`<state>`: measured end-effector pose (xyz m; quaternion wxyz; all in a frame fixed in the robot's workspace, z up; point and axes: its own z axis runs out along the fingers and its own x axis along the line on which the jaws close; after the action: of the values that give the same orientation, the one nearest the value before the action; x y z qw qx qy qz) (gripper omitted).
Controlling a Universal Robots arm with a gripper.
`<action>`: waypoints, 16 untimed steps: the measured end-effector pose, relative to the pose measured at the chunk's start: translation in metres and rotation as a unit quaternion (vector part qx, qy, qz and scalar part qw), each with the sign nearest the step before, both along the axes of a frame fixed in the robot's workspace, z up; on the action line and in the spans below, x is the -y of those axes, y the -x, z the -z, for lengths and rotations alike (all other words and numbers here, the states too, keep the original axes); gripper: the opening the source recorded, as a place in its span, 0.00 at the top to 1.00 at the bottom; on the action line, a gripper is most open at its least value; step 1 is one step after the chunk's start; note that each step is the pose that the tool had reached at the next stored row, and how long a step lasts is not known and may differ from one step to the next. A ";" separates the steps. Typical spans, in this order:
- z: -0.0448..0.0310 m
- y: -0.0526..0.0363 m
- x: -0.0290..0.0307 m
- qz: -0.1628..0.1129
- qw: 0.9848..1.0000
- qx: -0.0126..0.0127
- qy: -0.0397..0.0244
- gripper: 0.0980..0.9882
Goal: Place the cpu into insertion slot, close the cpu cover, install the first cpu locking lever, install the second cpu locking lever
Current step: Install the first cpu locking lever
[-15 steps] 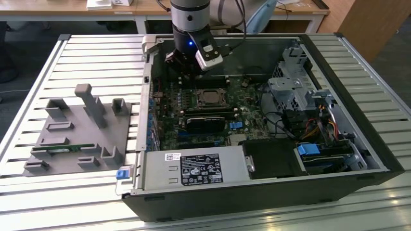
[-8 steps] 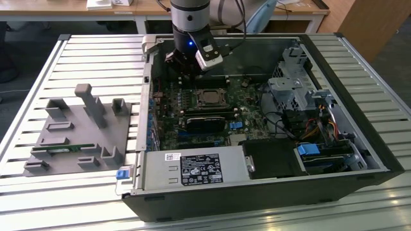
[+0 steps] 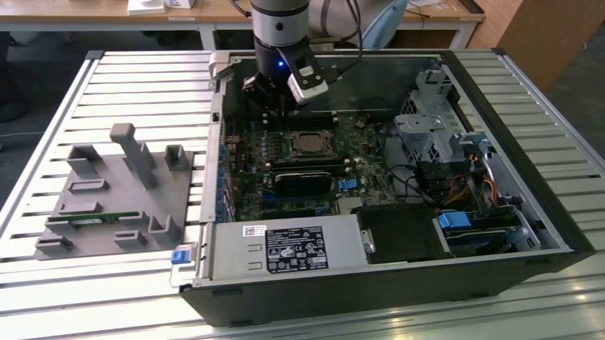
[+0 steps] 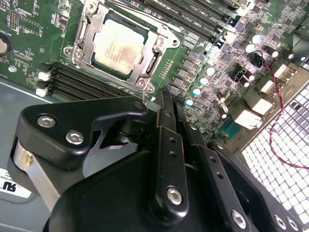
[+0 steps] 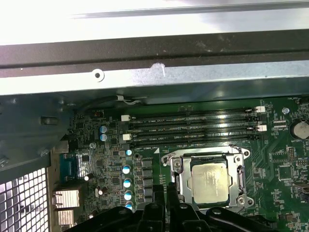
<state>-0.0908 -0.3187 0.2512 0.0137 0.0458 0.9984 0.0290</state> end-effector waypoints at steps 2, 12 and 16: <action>0.0000 0.0000 0.0000 0.000 1.000 0.000 0.000 0.92; 0.0000 0.0000 -0.0002 0.000 1.000 0.000 0.000 1.00; 0.0000 0.0000 -0.0003 0.000 1.000 0.000 0.000 1.00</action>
<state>-0.0908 -0.3184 0.2511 0.0137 0.0458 0.9984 0.0290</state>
